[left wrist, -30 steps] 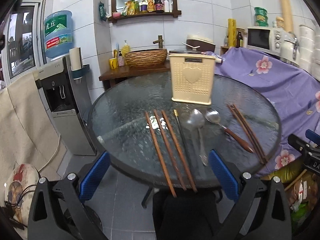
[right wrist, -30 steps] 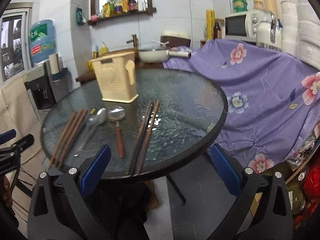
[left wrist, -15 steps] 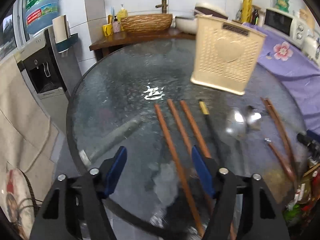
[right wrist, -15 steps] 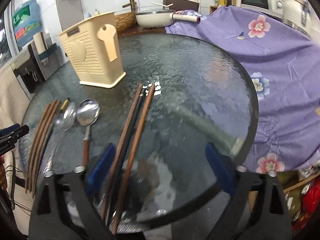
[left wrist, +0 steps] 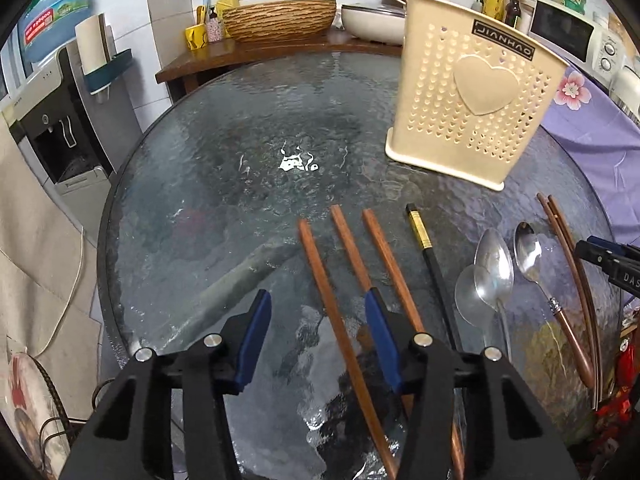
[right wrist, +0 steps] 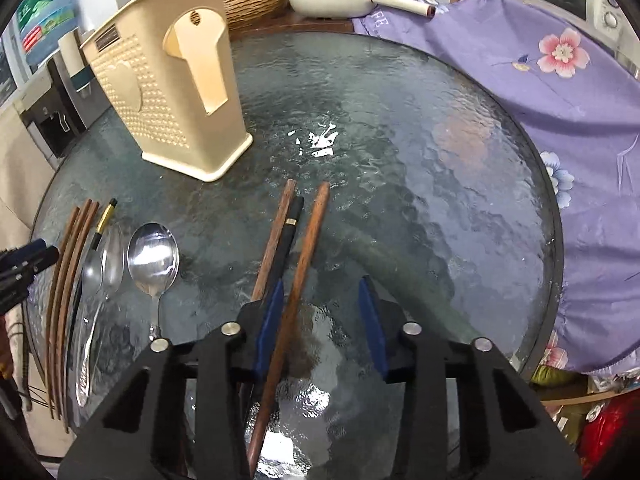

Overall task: Organize utensils
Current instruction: 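Move the left tool toward the wooden chopsticks while the right tool approaches another chopstick, then close the left tool on a wooden chopstick while the right tool grasps another wooden chopstick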

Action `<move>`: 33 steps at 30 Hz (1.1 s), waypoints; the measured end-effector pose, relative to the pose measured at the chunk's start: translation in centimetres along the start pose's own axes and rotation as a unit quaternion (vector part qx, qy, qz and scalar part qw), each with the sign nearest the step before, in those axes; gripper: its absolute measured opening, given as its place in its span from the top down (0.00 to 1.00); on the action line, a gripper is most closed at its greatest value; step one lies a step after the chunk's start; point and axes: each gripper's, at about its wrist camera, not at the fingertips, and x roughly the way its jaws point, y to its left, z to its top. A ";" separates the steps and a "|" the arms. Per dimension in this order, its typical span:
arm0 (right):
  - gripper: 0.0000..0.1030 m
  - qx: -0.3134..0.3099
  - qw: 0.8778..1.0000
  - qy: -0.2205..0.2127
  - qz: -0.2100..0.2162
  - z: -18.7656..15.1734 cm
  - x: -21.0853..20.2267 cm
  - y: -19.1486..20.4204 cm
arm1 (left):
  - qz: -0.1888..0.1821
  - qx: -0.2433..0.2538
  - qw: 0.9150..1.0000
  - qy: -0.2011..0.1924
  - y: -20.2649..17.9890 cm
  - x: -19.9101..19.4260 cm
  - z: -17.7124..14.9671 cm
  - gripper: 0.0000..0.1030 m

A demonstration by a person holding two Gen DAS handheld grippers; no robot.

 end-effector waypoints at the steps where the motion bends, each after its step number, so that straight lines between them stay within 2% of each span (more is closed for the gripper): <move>1: 0.65 0.000 1.000 0.004 0.003 0.2 0.2 0.0 | -0.002 -0.003 1.000 0.003 0.0 0.4 0.3 0.53; 5: 0.68 -0.002 1.000 0.013 0.008 0.4 0.7 0.0 | -0.006 -0.009 1.000 0.014 0.1 1.1 0.6 0.53; 13: 0.71 -0.033 0.999 0.015 -0.017 1.3 1.5 1.3 | 0.005 -0.005 1.000 0.017 -0.4 1.5 1.3 0.53; 17: 0.75 -0.033 0.999 0.021 -0.016 2.2 2.1 1.0 | 0.007 -0.006 1.000 0.028 -0.2 2.3 1.7 0.59; 21: 0.78 -0.034 0.999 0.035 -0.015 3.6 2.9 0.9 | 0.018 -0.002 0.999 0.037 -0.3 2.8 2.4 0.59; 33: 0.83 -0.041 0.996 0.074 -0.016 6.2 4.7 1.4 | 0.014 0.009 0.998 0.066 -0.2 3.6 3.6 0.59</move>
